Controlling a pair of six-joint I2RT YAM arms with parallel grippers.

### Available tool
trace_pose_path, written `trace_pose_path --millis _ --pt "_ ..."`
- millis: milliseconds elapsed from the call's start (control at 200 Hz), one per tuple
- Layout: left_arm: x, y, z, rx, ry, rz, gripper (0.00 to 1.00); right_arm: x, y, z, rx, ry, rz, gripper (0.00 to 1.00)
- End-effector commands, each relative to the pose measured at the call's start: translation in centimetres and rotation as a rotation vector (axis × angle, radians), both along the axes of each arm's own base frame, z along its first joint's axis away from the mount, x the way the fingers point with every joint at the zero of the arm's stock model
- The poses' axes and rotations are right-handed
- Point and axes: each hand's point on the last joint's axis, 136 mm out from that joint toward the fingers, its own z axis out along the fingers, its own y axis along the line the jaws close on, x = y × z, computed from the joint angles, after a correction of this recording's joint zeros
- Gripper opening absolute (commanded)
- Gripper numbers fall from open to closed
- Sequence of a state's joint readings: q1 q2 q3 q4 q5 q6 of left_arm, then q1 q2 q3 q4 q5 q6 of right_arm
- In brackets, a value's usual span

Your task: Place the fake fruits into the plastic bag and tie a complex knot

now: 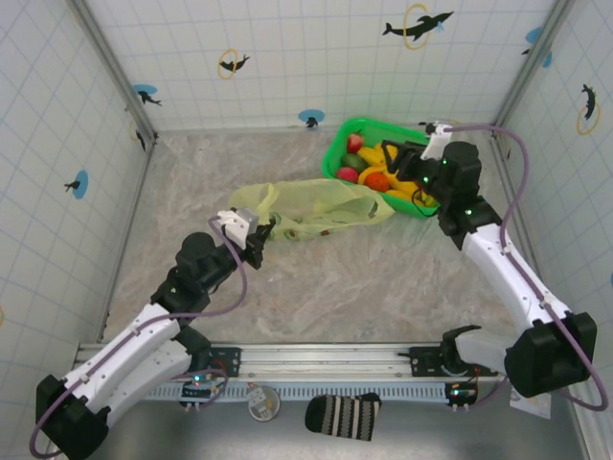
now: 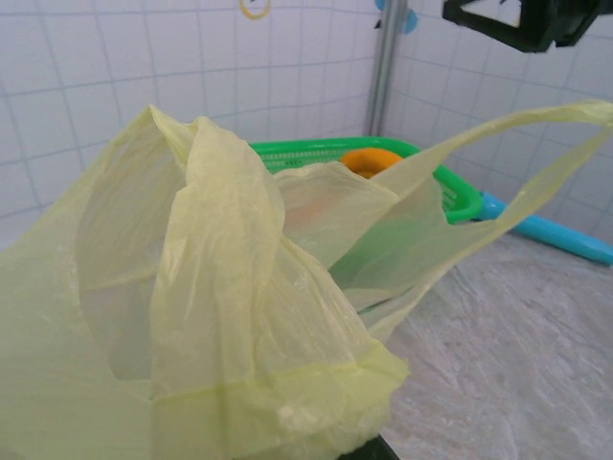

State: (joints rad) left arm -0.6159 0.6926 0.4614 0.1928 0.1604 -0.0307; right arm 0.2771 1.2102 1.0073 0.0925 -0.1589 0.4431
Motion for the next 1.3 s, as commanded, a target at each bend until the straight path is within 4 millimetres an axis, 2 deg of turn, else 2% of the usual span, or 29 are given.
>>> trace_pose_path --millis 0,115,300,400,415,445,555,711,851,1016,1111,1231,1296 --pt "0.8 1.7 0.6 -0.012 -0.047 0.103 0.00 2.2 -3.3 -5.1 -0.072 0.175 -0.129 0.67" --pt "1.0 1.6 1.1 -0.017 -0.050 0.101 0.00 4.7 -4.6 -8.9 -0.172 0.276 -0.173 0.65" --pt "2.1 2.1 0.9 -0.037 -0.010 0.146 0.00 8.5 -3.8 -14.7 -0.299 0.400 -0.126 0.64" --pt "2.4 2.2 0.5 -0.062 0.011 0.145 0.00 10.5 -4.3 -17.1 -0.396 0.440 -0.140 0.64" --pt "2.4 2.2 0.5 -0.063 0.011 0.140 0.00 10.5 -4.5 -18.2 -0.418 0.466 -0.140 0.64" --pt "2.4 2.1 0.3 -0.064 0.014 0.134 0.00 11.1 -4.7 -18.8 -0.447 0.483 -0.147 0.65" --pt "2.1 1.5 0.0 -0.056 0.014 0.094 0.00 11.7 -4.6 -21.2 -0.542 0.562 -0.124 0.65" --pt "2.0 1.4 -0.1 -0.060 0.015 0.084 0.00 11.3 -3.9 -24.5 -0.675 0.620 -0.080 0.67" --pt "2.0 1.1 0.0 -0.063 0.017 0.063 0.00 11.4 -4.4 -27.1 -0.733 0.683 -0.078 0.73" --pt "1.8 1.1 0.0 -0.067 0.016 0.056 0.00 13.0 -5.1 -28.6 -0.758 0.708 -0.104 0.74" --pt "1.8 1.0 0.1 -0.067 0.016 0.051 0.00 13.9 -4.7 -29.2 -0.761 0.716 -0.090 0.73" --pt "1.7 1.0 0.2 -0.068 0.012 0.049 0.00 14.5 -4.0 -28.5 -0.744 0.696 -0.082 0.66" --pt "1.8 1.0 0.2 -0.068 0.013 0.051 0.00 14.7 -3.5 -27.5 -0.727 0.674 -0.078 0.55"
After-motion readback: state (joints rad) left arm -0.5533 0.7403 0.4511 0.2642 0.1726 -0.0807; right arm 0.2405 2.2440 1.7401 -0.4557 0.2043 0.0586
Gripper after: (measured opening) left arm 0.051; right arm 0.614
